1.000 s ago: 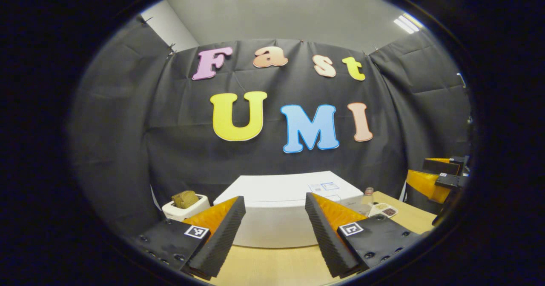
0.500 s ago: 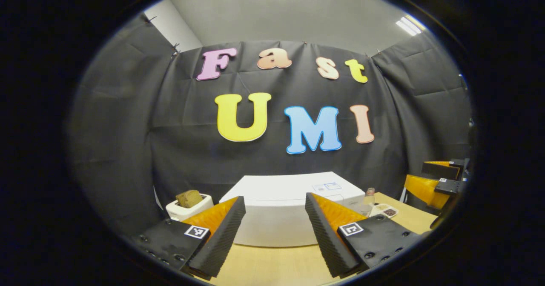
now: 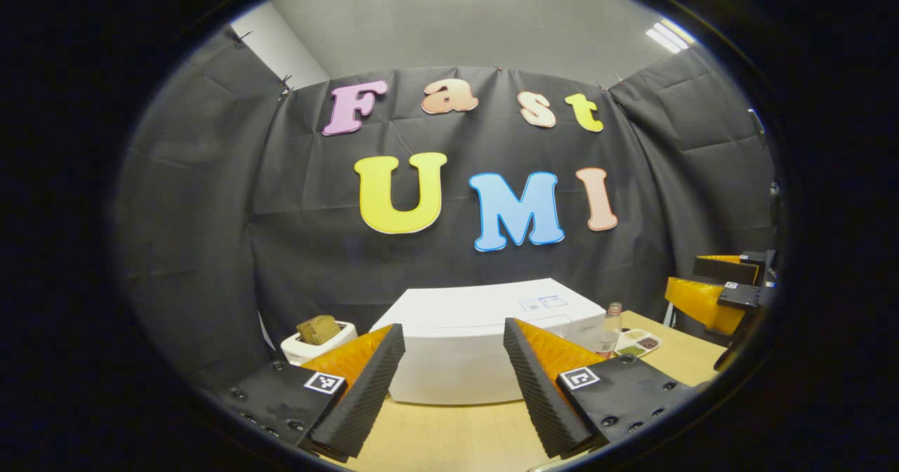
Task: Open the microwave oven with the left hand, put the food in, and close the microwave oven.
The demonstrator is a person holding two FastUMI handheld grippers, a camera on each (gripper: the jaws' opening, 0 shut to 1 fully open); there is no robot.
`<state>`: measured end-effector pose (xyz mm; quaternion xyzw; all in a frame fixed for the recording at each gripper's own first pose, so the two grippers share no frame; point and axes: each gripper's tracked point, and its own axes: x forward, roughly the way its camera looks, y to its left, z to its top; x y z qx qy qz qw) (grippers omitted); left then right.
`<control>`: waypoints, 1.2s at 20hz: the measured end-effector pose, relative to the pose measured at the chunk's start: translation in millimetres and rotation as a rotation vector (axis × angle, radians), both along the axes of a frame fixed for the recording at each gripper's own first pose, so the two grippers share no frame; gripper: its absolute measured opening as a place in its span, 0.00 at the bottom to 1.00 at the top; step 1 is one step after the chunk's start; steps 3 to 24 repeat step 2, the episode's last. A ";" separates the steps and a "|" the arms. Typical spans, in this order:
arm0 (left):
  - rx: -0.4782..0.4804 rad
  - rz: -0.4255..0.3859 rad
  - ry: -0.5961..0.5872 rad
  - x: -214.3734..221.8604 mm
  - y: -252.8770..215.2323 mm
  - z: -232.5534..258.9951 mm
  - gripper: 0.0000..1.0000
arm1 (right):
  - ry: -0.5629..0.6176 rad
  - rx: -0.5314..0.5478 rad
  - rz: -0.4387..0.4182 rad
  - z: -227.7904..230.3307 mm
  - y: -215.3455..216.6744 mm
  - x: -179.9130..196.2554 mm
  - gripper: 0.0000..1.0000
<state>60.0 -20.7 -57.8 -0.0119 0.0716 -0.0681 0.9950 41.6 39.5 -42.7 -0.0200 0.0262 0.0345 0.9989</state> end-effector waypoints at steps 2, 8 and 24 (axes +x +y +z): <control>-0.003 0.001 -0.004 2.2 1.6 1.0 0.97 | 0.000 -0.004 0.005 0.7 1.9 -0.6 0.97; -0.003 0.001 -0.004 2.2 1.6 1.0 0.97 | 0.000 -0.004 0.005 0.7 1.9 -0.6 0.97; -0.003 0.001 -0.004 2.2 1.6 1.0 0.97 | 0.000 -0.004 0.005 0.7 1.9 -0.6 0.97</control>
